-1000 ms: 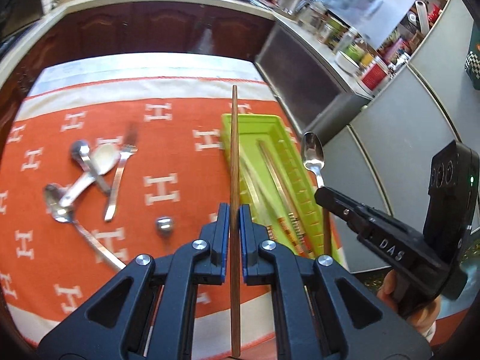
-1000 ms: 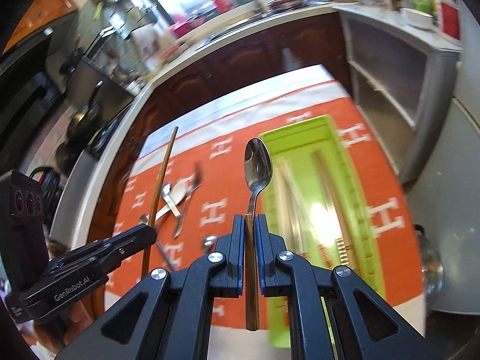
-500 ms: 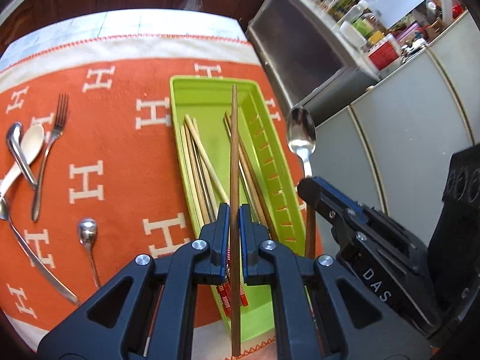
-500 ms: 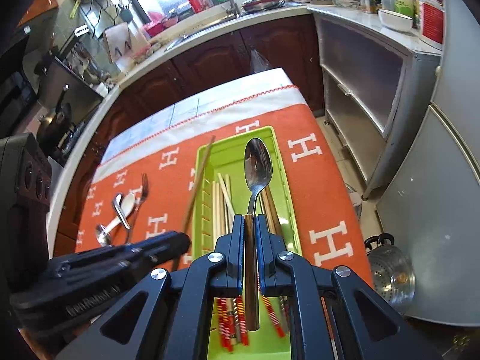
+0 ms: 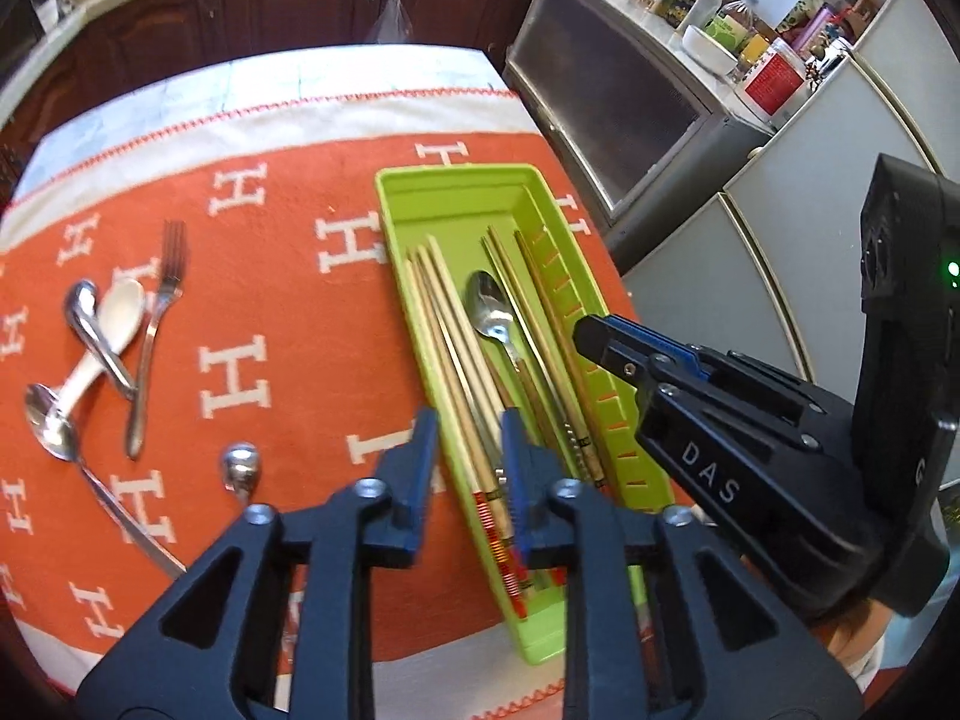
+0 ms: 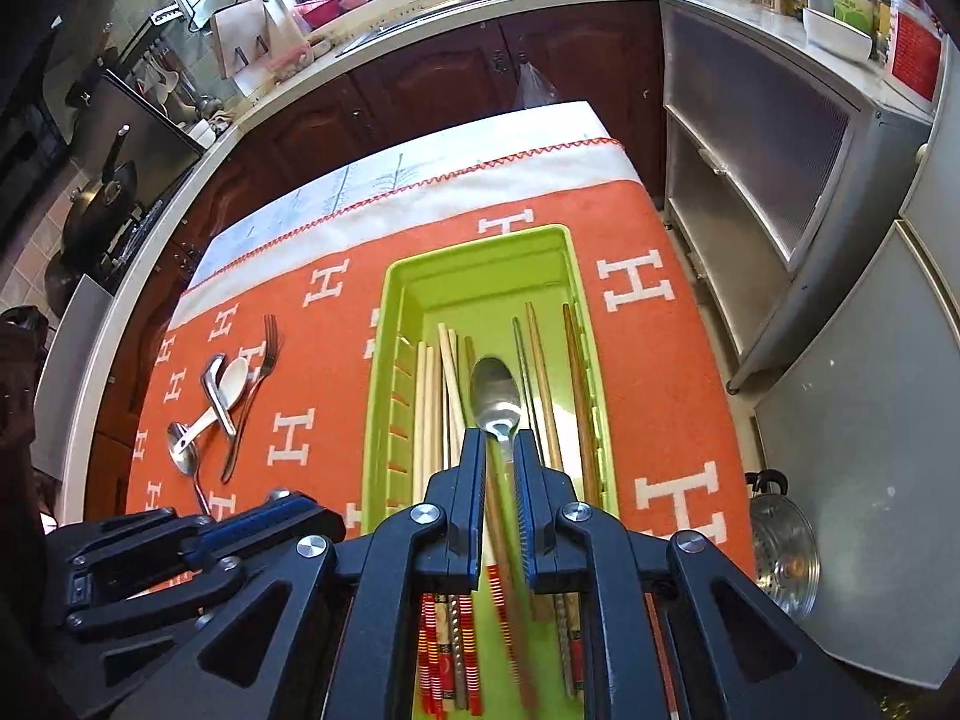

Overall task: Organize utensils
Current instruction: 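Carry both chopsticks into the green tray and open both tools, then move both open tools over the small metal spoon on the cloth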

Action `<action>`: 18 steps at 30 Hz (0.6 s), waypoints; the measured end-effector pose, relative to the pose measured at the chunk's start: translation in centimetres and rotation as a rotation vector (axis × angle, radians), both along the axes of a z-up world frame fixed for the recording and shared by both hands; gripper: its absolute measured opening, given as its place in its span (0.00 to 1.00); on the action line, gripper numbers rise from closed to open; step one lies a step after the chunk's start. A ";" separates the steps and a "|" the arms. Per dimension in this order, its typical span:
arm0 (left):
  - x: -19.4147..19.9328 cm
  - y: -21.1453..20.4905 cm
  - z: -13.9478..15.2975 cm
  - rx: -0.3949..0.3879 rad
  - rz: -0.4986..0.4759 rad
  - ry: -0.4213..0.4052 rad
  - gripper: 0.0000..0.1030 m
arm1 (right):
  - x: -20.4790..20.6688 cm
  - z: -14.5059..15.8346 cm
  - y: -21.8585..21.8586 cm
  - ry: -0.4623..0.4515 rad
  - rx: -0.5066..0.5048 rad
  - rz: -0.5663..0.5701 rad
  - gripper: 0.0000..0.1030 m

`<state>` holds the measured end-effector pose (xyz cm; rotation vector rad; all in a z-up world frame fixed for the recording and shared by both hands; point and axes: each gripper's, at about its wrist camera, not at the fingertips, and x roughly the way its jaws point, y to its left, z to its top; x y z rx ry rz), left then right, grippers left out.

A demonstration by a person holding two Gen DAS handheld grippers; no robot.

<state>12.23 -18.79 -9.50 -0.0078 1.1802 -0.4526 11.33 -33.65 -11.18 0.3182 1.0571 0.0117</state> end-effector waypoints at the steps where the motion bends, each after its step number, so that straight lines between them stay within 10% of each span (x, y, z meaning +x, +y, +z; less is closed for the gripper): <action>1: -0.2 0.2 0.3 0.004 0.001 -0.015 0.27 | -0.4 0.3 0.2 -0.003 0.002 -0.003 0.11; 18: -3.9 8.0 5.4 0.098 0.064 -0.217 0.28 | -3.7 2.5 3.1 -0.047 0.067 0.031 0.14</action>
